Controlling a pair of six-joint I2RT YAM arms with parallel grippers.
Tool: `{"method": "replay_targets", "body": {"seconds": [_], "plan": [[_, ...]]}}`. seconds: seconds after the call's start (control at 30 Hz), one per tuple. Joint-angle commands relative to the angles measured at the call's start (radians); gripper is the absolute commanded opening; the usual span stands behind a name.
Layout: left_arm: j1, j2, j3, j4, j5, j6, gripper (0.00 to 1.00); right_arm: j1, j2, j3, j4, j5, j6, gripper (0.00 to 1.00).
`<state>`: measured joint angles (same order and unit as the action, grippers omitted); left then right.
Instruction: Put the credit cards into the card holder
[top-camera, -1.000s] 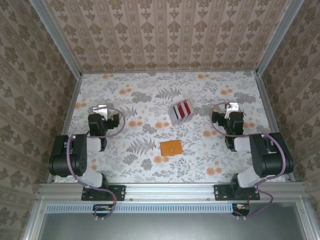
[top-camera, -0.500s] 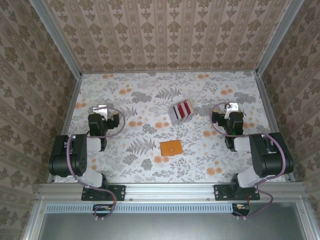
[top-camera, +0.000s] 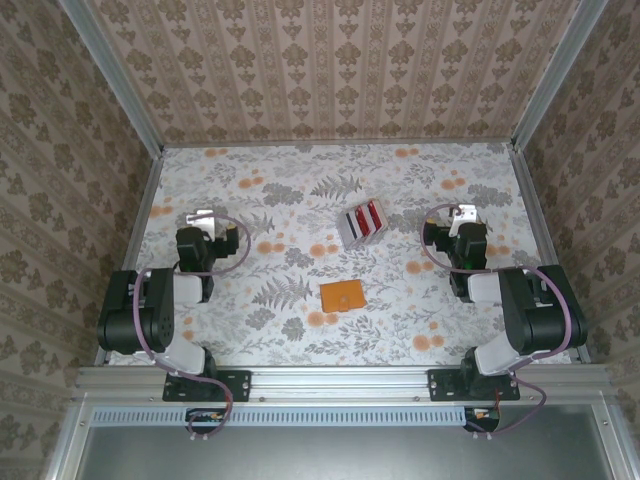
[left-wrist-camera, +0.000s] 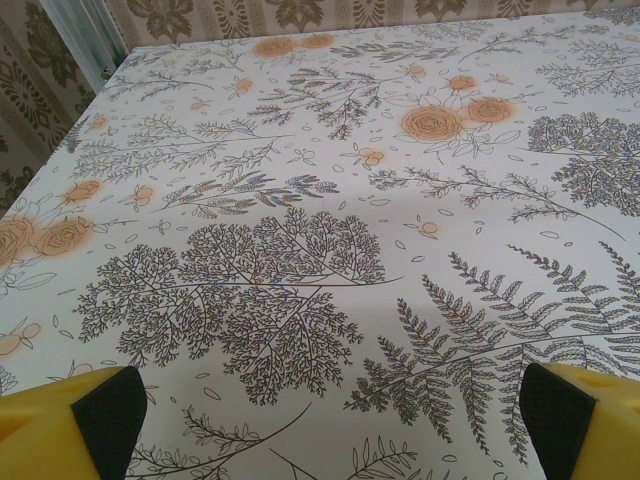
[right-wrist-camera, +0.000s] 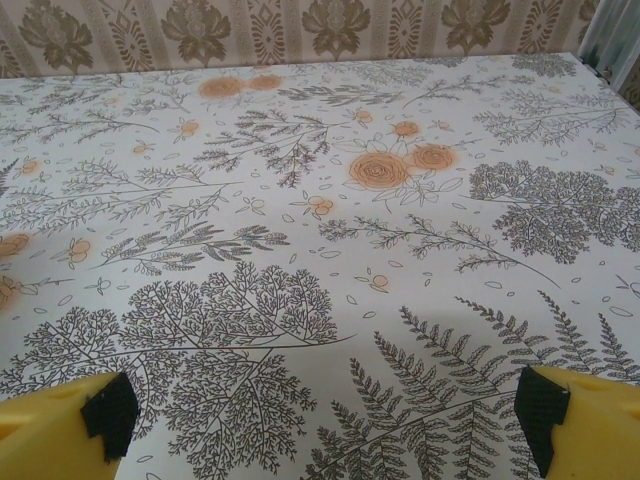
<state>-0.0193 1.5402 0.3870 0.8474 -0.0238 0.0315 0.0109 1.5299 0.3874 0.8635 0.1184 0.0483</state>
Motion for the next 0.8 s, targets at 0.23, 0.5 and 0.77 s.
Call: {"method": "replay_targets", "body": {"seconds": [0.23,0.5,0.77], "plan": [[-0.018,-0.045,0.013,-0.012,-0.089,0.011,1.00,0.009,-0.073,0.048,-0.120,-0.012,-0.005,1.00],[-0.023,-0.375,0.275,-0.770,-0.063,-0.177,1.00,-0.003,-0.346,0.216,-0.745,0.060,0.359,1.00],[-0.130,-0.391,0.366,-1.018,0.148,-0.266,1.00,0.089,-0.329,0.398,-1.090,-0.372,0.380,0.91]]}}
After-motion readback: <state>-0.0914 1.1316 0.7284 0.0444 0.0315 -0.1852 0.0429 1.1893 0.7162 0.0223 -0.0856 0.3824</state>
